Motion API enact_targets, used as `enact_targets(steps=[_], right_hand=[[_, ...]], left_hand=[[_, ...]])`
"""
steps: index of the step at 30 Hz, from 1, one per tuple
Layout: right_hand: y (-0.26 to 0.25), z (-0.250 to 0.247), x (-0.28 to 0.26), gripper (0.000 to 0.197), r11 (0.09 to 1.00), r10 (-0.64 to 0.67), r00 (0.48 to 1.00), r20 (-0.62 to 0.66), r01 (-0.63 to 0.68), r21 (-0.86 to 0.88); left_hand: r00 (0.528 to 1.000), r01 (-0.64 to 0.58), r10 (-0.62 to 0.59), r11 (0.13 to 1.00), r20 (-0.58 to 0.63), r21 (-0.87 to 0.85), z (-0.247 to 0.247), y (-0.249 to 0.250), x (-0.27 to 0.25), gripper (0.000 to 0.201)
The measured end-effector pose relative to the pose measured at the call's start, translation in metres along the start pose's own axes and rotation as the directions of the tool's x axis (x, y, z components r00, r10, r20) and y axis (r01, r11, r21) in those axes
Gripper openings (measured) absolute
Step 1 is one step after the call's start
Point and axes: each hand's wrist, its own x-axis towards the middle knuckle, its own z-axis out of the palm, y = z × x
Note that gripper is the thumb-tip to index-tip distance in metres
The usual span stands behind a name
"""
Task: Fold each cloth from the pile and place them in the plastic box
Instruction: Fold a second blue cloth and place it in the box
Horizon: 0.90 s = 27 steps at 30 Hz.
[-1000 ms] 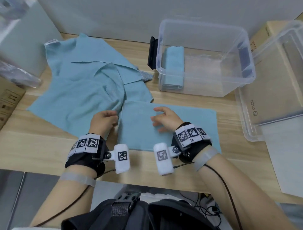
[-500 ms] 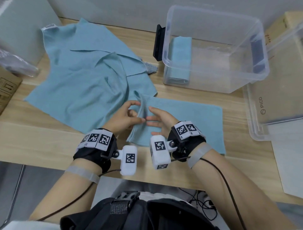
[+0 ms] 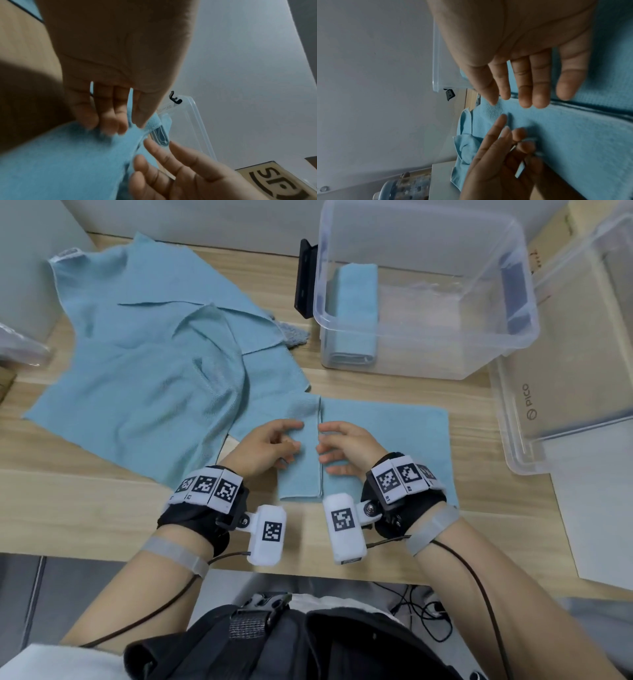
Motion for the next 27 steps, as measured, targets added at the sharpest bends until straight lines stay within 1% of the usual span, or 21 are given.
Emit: enact_targets(steps=[1,3,4,5,7,8,9,10,12,14,16,18,20,21,23,25,27], right_hand=[[0.001,0.002,-0.001,0.031,1.000,0.012,1.000,0.026,-0.012,-0.026],[0.003,0.005,0.000,0.039,0.998,0.035,0.998,0.044,-0.032,-0.057],[0.004,0.005,0.001,0.041,0.997,0.043,0.998,0.045,-0.040,-0.059],[0.004,0.005,0.001,0.042,0.997,0.049,0.998,0.047,-0.047,-0.059],[0.005,0.005,0.001,0.043,0.997,0.053,0.997,0.051,-0.050,-0.050],[0.006,0.003,0.001,0.044,0.998,0.050,0.997,0.054,-0.048,-0.040],[0.005,0.002,0.000,0.044,0.999,0.044,0.997,0.059,-0.042,-0.031],[0.005,0.000,-0.003,0.041,0.999,0.033,0.997,0.066,-0.032,-0.020],[0.005,-0.006,-0.007,0.030,1.000,0.016,0.996,0.084,-0.015,-0.011],[0.005,-0.013,-0.011,0.023,1.000,-0.008,0.996,0.090,0.007,0.005],[0.007,-0.021,-0.014,0.021,0.999,-0.050,0.997,0.063,0.048,0.021],[0.011,-0.030,-0.012,0.021,0.996,-0.066,0.998,0.007,0.067,-0.056],[0.016,-0.037,-0.006,0.025,0.982,-0.071,0.995,-0.077,0.057,-0.178],[0.019,-0.040,-0.002,0.023,0.974,-0.080,0.989,-0.121,0.052,-0.221],[0.024,-0.046,0.005,0.009,0.947,-0.079,0.976,-0.203,0.010,-0.323],[0.026,-0.052,0.006,0.027,0.917,-0.057,0.962,-0.268,-0.055,-0.394],[0.026,-0.056,0.004,0.037,0.886,-0.061,0.953,-0.297,-0.085,-0.455]], left_hand=[[0.997,0.000,-0.001,1.000,-0.079,-0.012,-0.003,-0.003,0.000,0.032],[0.973,0.028,-0.040,0.998,-0.229,-0.054,-0.009,-0.009,0.000,0.027],[0.963,0.054,-0.074,0.995,-0.259,-0.085,-0.011,-0.010,0.000,0.027],[0.962,0.084,-0.110,0.990,-0.252,-0.113,-0.011,-0.009,-0.001,0.027],[0.972,0.145,-0.172,0.975,-0.162,-0.169,-0.007,-0.002,-0.004,0.021],[0.976,0.170,-0.194,0.964,-0.103,-0.207,-0.003,0.005,-0.006,0.014],[0.978,0.189,-0.206,0.951,-0.043,-0.245,0.000,0.011,-0.009,0.008],[0.978,0.201,-0.206,0.937,0.013,-0.285,0.004,0.019,-0.011,0.005],[0.977,0.210,-0.188,0.923,0.101,-0.322,0.012,0.031,-0.010,0.017],[0.971,0.212,-0.161,0.923,0.178,-0.320,0.020,0.038,-0.007,0.028],[0.959,0.216,-0.146,0.930,0.243,-0.296,0.030,0.043,-0.004,0.038],[0.955,0.212,-0.144,0.942,0.258,-0.261,0.038,0.045,-0.002,0.042],[0.967,0.190,-0.143,0.956,0.213,-0.224,0.045,0.047,-0.002,0.038],[0.976,0.173,-0.137,0.961,0.171,-0.215,0.048,0.046,-0.001,0.033],[0.987,0.158,-0.144,0.957,0.075,-0.242,0.051,0.044,0.000,0.017],[0.987,0.154,-0.161,0.966,-0.017,-0.206,0.051,0.039,0.005,0.007],[0.981,0.172,-0.185,0.970,-0.063,-0.172,0.050,0.035,0.007,0.004]])
